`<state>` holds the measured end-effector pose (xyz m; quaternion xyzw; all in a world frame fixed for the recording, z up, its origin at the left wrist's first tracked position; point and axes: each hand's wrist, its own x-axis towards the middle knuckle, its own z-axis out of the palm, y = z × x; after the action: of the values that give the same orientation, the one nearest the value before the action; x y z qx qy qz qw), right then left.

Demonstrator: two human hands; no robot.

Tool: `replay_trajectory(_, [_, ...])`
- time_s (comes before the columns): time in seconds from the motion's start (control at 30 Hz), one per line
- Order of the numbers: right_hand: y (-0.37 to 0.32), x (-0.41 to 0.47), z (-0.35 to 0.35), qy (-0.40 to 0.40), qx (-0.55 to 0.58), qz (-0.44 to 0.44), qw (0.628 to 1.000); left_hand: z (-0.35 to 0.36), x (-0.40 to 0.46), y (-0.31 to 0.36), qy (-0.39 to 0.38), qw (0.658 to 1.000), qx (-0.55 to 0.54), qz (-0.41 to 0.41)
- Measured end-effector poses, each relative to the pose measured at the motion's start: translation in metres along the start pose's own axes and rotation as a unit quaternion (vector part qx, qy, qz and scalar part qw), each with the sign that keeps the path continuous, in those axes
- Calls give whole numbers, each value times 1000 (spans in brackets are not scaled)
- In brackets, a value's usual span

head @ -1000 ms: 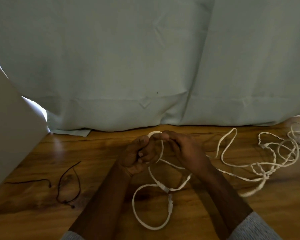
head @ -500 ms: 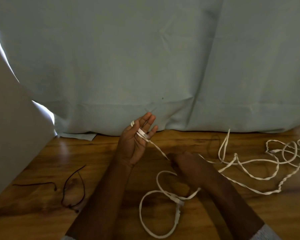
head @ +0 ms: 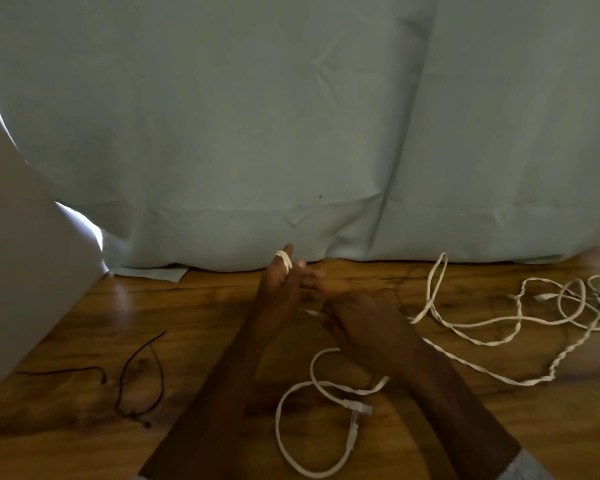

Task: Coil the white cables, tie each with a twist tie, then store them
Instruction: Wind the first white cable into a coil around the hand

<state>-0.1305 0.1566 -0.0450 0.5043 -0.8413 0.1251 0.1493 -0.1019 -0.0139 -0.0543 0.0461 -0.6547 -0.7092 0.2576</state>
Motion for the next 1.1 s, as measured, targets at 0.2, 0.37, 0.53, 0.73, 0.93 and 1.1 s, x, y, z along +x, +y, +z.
replay_trajectory(0.2, [16, -2, -9, 30, 69, -9, 997, 9, -19, -5, -115, 971, 209, -12])
replay_trajectory(0.37, [27, -2, -9, 22, 158, -43, 986, 2, -20, -1, -199, 962, 167, -88])
replay_trajectory(0.53, [27, -1, -2, 87, 163, -35, 982, -2, -18, 2, -311, 924, -12, -221])
replay_trajectory(0.73, [32, 2, 5, 74, 197, -17, 978, -13, -19, 2, -376, 904, -95, -178])
replay_trajectory(0.93, [26, 3, 14, 87, 168, -1, 982, -10, -22, 1, -294, 935, -92, -175])
replay_trajectory(1.1, [23, 2, 18, 117, 142, 22, 983, -10, -21, -5, -282, 934, -116, -186])
